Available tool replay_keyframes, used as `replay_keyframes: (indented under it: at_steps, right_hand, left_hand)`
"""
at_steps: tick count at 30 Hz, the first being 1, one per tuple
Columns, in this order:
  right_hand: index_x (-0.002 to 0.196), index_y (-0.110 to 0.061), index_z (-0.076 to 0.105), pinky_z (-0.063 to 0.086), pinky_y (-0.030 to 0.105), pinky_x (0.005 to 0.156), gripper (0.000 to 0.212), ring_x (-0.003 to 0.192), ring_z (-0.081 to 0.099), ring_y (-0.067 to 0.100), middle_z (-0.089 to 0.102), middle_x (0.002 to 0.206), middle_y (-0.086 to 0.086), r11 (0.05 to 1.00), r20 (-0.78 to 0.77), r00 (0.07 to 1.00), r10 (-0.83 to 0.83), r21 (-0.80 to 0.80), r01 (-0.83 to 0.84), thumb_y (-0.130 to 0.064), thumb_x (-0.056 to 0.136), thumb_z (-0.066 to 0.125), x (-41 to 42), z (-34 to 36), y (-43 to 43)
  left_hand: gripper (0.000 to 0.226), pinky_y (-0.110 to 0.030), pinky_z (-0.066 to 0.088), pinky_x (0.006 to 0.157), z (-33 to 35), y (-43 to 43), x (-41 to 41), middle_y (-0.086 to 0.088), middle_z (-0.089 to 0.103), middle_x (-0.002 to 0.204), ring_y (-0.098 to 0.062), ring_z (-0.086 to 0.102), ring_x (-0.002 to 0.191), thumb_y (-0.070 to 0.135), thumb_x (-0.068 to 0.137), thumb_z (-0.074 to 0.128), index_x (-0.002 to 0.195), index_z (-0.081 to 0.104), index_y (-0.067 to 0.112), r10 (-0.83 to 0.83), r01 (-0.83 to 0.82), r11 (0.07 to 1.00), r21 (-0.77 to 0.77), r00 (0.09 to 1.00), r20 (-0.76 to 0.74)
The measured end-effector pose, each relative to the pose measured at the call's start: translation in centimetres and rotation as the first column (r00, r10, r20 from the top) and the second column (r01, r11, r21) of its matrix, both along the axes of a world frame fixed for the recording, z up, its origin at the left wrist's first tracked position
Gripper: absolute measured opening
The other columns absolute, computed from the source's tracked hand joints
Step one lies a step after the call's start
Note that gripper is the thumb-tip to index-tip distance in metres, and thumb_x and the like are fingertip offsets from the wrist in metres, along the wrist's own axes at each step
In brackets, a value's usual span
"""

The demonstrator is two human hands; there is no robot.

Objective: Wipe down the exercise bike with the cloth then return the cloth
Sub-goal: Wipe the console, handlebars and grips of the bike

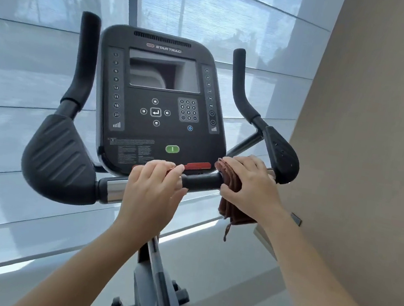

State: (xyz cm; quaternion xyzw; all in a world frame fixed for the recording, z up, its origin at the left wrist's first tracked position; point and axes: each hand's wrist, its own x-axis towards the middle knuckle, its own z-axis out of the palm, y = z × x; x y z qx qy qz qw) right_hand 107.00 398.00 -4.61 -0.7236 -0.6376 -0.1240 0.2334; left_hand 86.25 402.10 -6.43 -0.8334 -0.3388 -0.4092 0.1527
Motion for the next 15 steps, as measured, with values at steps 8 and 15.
replay_keyframes:
  at_steps: [8,15]
  right_hand:
    - [0.131,-0.033,0.039,0.042,0.047,0.096,0.057,0.13,0.024,0.021,0.042,0.133,-0.008,0.997,-0.03,0.997,-0.07,0.023,0.071,-0.042,0.077,0.056,-2.2,-0.3,-0.2]
    - [0.128,-0.033,0.043,0.042,0.046,0.09,0.058,0.126,0.027,0.021,0.046,0.126,-0.009,0.996,0.006,1.0,-0.027,0.083,0.026,-0.04,0.073,0.057,-6.5,-1.1,0.5]
  left_hand:
    - [0.03,-0.04,0.044,0.074,-0.8,-0.3,-0.1,-0.01,0.068,0.094,-0.031,0.062,0.085,0.014,0.069,0.075,0.097,0.066,0.006,-0.031,0.035,0.997,-0.066,0.998,0.059]
    - [0.027,-0.04,0.043,0.081,-1.0,-0.4,-0.7,-0.011,0.067,0.1,-0.032,0.061,0.092,0.004,0.068,0.073,0.094,0.065,0.004,-0.126,0.136,0.987,-0.082,0.985,0.114]
